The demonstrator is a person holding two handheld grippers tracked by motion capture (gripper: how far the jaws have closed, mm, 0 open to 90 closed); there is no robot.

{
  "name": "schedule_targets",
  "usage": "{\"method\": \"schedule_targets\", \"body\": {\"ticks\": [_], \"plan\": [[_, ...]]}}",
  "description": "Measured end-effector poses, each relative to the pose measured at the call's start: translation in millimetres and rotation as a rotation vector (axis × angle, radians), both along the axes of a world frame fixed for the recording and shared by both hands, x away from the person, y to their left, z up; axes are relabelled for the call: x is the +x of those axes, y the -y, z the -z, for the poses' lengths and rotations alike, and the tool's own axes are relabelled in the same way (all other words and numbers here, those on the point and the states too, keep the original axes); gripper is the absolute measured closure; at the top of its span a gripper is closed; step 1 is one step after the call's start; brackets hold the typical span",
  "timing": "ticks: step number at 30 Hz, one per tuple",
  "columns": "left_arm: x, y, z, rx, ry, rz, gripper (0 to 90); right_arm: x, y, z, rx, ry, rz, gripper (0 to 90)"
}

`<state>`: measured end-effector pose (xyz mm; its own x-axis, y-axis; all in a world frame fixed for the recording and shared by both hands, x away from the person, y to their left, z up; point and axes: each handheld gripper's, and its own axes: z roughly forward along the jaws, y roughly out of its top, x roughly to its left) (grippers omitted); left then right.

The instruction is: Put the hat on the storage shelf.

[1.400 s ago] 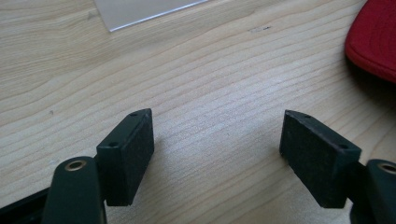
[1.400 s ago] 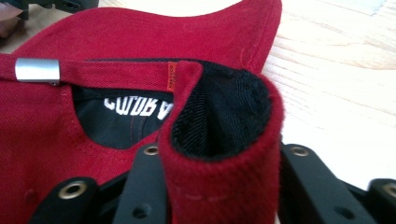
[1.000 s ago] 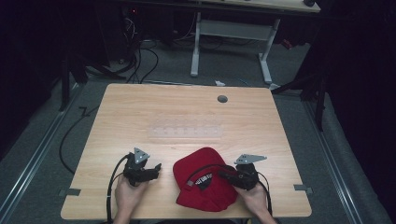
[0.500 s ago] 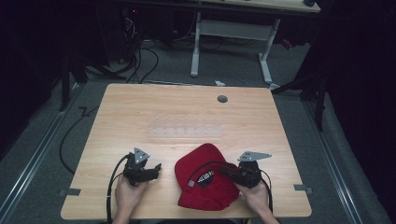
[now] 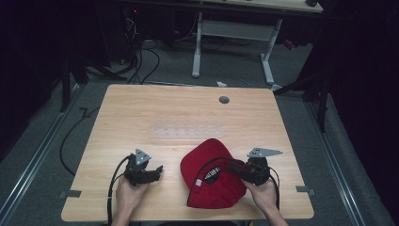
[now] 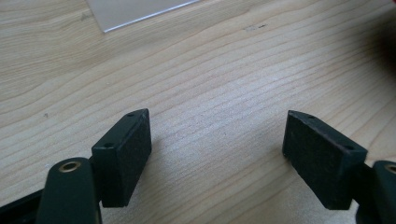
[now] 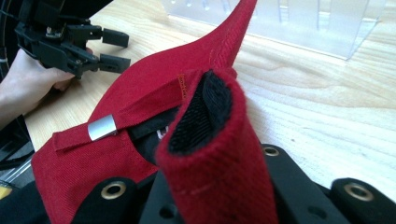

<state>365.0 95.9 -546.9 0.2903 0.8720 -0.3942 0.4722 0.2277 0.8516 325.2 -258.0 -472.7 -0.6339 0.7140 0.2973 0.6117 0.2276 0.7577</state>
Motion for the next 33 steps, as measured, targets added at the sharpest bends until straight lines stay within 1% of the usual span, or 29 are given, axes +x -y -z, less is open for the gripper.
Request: {"method": "schedule_targets", "body": {"ticks": [4, 7, 14, 16, 17, 19, 21, 23, 25, 26, 28, 29, 30, 31, 33], "plan": [[0.4, -0.6, -0.2, 0.002, -0.001, 0.008, 24.4, 2.4, 2.3, -6.4, -0.002, 0.003, 0.009, 84.4], [0.2, -1.7, -0.2, 0.003, 0.000, 0.022, 24.4, 3.8, 4.2, -9.3, 0.006, 0.001, 0.017, 84.4], [-1.7, -2.1, -0.9, 0.006, -0.002, 0.033, 25.6, 8.2, 8.7, -17.3, 0.020, 0.003, 0.032, 84.4], [-4.2, -1.1, -2.5, 0.006, 0.005, 0.044, 25.9, 9.6, 10.4, -18.2, 0.028, -0.006, 0.039, 84.4], [-5.7, -0.4, -3.7, 0.004, 0.016, 0.050, 26.2, 10.2, 11.1, -18.5, 0.030, -0.008, 0.041, 84.3], [-9.1, 1.0, -6.7, 0.003, 0.026, 0.067, 26.8, 11.0, 12.1, -19.5, 0.028, -0.009, 0.044, 84.3], [-12.3, 2.8, -9.6, 0.002, 0.026, 0.089, 26.7, 11.3, 12.5, -20.7, 0.031, -0.019, 0.051, 84.3], [-15.6, 5.1, -12.0, 0.009, 0.034, 0.112, 26.5, 12.0, 12.5, -22.0, 0.031, -0.017, 0.050, 84.3], [-19.3, 7.4, -14.6, 0.010, 0.032, 0.135, 26.2, 12.8, 12.4, -23.2, 0.030, -0.016, 0.049, 84.3], [-21.3, 9.1, -15.8, 0.007, 0.036, 0.145, 25.8, 13.0, 11.9, -23.9, 0.032, -0.024, 0.052, 84.3], [-25.4, 12.3, -18.2, 0.007, 0.045, 0.164, 25.1, 14.3, 11.3, -24.7, 0.030, -0.016, 0.047, 84.3], [-27.4, 13.9, -19.5, 0.005, 0.047, 0.175, 24.9, 14.6, 10.9, -25.3, 0.031, -0.021, 0.049, 84.2], [-27.4, 13.9, -19.5, 0.005, 0.047, 0.175, 24.7, 14.6, 10.9, -25.3, 0.031, -0.021, 0.049, 84.2], [-31.5, 18.2, -22.3, 0.001, 0.051, 0.199, 24.4, 15.8, 10.3, -26.1, 0.038, -0.026, 0.048, 84.3], [-34.2, 22.1, -24.4, 0.008, 0.063, 0.212, 23.5, 16.6, 10.1, -26.6, 0.038, -0.031, 0.048, 84.3]]}}
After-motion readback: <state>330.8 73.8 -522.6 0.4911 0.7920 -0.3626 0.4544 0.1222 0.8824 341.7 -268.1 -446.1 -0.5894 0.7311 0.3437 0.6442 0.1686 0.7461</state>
